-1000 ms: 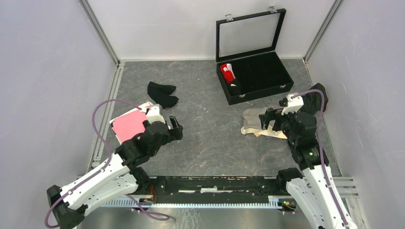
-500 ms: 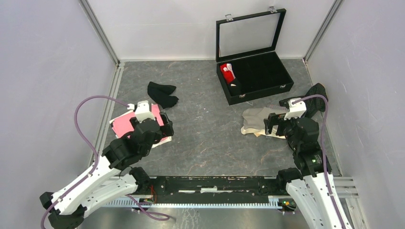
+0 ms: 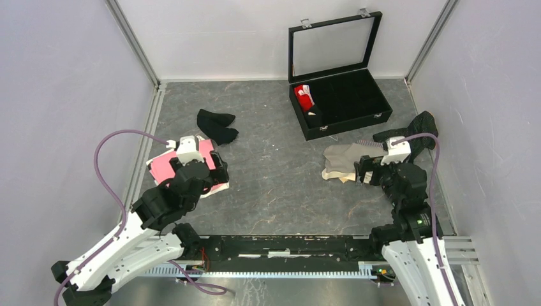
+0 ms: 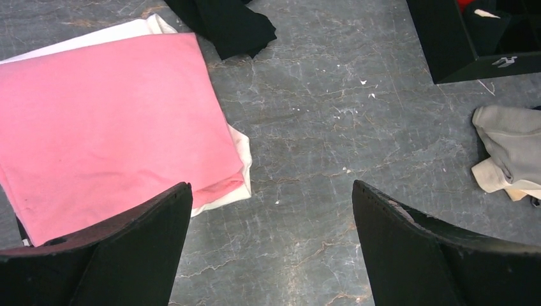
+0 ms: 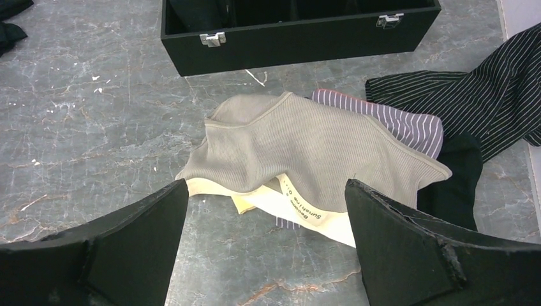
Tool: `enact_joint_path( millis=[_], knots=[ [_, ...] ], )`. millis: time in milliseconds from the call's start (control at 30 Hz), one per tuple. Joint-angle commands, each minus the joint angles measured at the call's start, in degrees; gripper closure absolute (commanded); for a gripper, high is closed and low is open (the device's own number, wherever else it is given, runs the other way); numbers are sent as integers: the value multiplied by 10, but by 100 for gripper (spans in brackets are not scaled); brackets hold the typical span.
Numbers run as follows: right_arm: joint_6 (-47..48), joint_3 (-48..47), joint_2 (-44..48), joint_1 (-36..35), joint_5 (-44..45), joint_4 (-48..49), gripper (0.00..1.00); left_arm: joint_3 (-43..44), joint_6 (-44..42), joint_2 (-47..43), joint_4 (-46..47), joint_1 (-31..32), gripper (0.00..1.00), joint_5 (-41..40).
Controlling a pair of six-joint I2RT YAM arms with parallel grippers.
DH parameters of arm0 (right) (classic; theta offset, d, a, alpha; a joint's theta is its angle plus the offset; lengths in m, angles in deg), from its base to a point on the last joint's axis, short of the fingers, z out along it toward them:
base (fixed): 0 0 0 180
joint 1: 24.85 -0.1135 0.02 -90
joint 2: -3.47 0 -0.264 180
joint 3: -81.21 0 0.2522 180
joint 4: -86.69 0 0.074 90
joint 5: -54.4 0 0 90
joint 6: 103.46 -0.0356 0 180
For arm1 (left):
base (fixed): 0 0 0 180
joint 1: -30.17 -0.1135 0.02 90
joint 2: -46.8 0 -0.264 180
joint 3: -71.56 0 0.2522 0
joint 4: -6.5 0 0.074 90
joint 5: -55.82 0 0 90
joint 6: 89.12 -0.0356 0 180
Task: Roll the underwear
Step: Reset both arms
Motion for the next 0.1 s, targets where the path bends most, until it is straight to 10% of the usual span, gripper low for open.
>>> enact_joint_path(
  millis=[0,67],
  knots=[
    [-2,20,18,0,7,22,2,7,-29,5,15,-2,0,9],
    [-3,26,21,-1,3,27,2,11,-31,12,15,-2,0,10]
  ],
)
